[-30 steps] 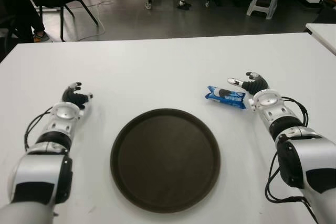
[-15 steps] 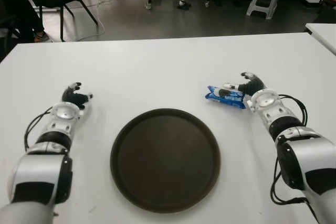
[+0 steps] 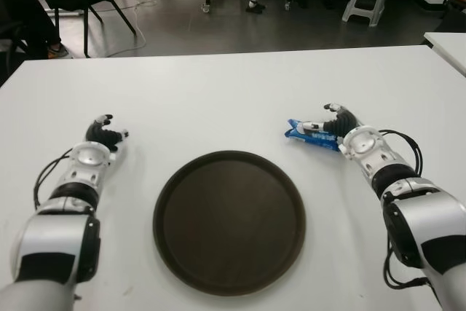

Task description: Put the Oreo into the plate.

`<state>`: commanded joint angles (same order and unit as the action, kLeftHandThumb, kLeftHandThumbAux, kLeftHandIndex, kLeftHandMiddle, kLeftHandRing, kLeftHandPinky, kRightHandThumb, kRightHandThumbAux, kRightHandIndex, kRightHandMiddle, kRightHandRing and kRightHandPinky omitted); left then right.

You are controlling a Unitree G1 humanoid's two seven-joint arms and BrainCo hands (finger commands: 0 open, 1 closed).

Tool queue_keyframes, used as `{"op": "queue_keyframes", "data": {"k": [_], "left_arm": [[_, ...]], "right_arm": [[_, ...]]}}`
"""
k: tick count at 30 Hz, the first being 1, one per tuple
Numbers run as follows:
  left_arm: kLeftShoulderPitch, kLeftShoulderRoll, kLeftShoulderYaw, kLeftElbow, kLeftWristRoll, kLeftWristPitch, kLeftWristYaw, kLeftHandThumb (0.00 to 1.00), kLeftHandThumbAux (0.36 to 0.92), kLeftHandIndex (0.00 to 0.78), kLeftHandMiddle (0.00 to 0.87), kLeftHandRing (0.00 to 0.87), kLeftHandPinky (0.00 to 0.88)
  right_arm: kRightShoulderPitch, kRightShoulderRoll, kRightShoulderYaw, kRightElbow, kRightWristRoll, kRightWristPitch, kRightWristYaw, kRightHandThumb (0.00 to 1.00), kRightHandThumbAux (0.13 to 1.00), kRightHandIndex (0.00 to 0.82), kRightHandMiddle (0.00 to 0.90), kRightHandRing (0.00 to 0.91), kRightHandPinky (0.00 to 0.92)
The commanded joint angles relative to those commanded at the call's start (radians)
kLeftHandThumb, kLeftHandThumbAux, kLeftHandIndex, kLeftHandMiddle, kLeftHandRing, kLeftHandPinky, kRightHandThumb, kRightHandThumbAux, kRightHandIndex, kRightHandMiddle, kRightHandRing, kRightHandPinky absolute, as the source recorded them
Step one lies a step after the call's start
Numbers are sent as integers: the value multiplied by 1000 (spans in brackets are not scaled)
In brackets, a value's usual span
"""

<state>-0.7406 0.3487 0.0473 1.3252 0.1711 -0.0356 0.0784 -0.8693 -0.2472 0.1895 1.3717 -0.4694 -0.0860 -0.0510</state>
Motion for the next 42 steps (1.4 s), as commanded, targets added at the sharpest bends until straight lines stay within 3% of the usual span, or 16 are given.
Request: {"op": "queue_keyframes", "data": {"k": [6,16,42], "left_arm": [[-1,-1,0,0,4,3,6,196,800,93,112,122,120],[-1,0,-10,-1,14,4,9,197,782,76,106,115,126],[-1,0,-16,1,15,7,23,194,755,104,128,147,155]], "right_arm": [[-3,-1,26,2,-22,1,2,0,473,0,0,0,0],[-4,2,1,2,9,6,39,0,423,0,0,0,0],[-3,-6,46,1,-34,-16,16,0,382,0,0,0,0]]}}
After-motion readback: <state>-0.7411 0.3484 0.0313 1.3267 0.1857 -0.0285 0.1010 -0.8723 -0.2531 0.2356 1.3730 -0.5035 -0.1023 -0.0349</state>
